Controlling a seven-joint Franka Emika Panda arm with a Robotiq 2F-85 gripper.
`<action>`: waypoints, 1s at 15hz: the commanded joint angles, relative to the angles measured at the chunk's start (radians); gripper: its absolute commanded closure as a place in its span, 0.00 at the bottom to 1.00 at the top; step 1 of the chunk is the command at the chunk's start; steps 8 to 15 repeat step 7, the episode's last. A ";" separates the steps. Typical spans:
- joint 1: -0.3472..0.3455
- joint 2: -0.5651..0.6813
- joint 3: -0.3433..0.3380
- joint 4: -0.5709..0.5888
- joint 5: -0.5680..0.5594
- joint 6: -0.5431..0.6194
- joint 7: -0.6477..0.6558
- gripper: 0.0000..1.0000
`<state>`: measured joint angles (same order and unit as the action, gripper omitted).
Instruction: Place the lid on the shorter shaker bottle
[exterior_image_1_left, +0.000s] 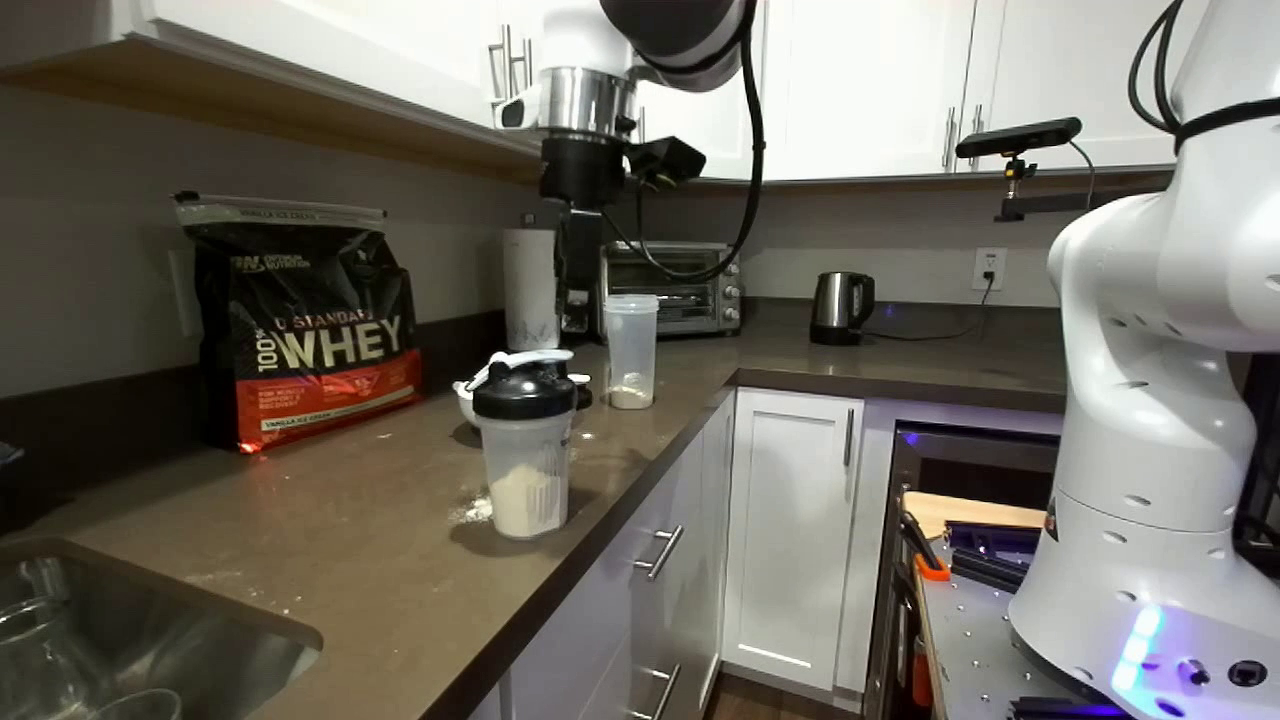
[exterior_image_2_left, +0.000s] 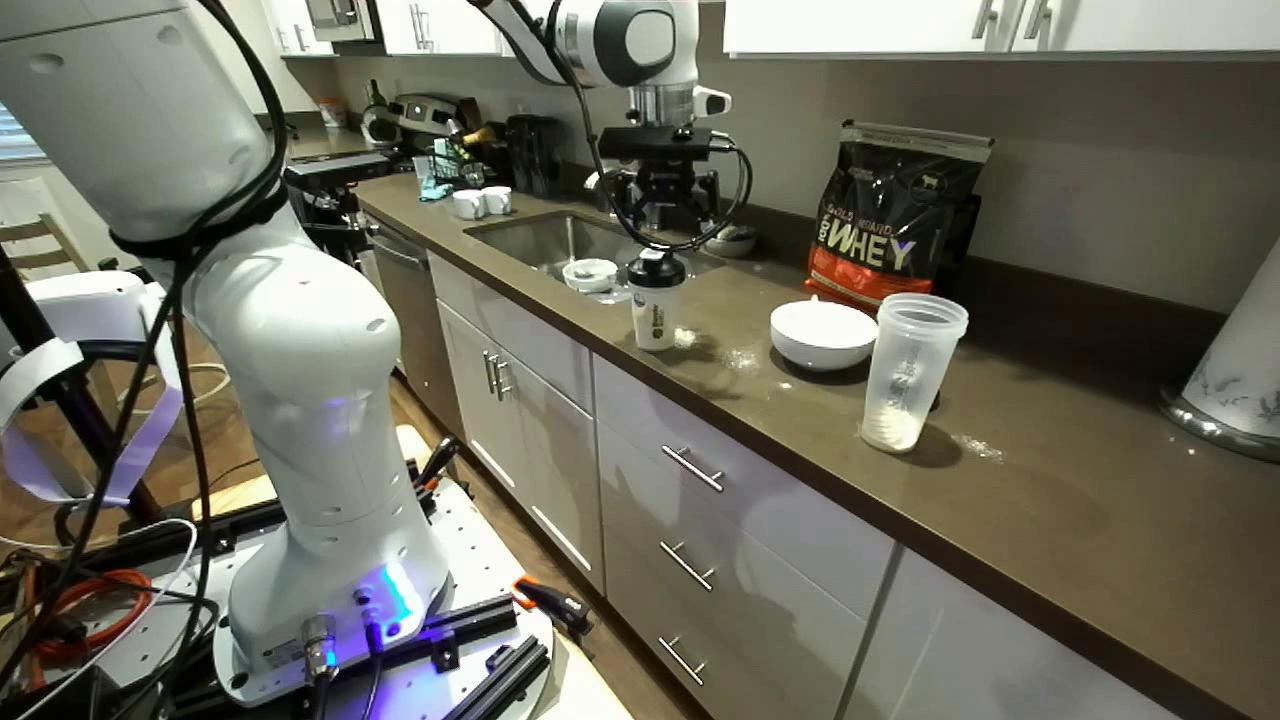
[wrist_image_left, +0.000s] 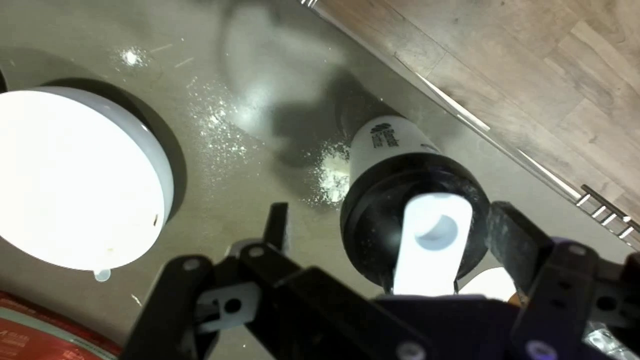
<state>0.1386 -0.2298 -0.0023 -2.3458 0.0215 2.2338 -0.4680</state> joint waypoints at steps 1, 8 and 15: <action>-0.030 -0.029 -0.008 -0.018 -0.043 -0.023 -0.017 0.00; -0.058 -0.039 -0.033 -0.021 -0.068 -0.040 -0.008 0.00; -0.058 -0.039 -0.033 -0.021 -0.068 -0.040 -0.008 0.00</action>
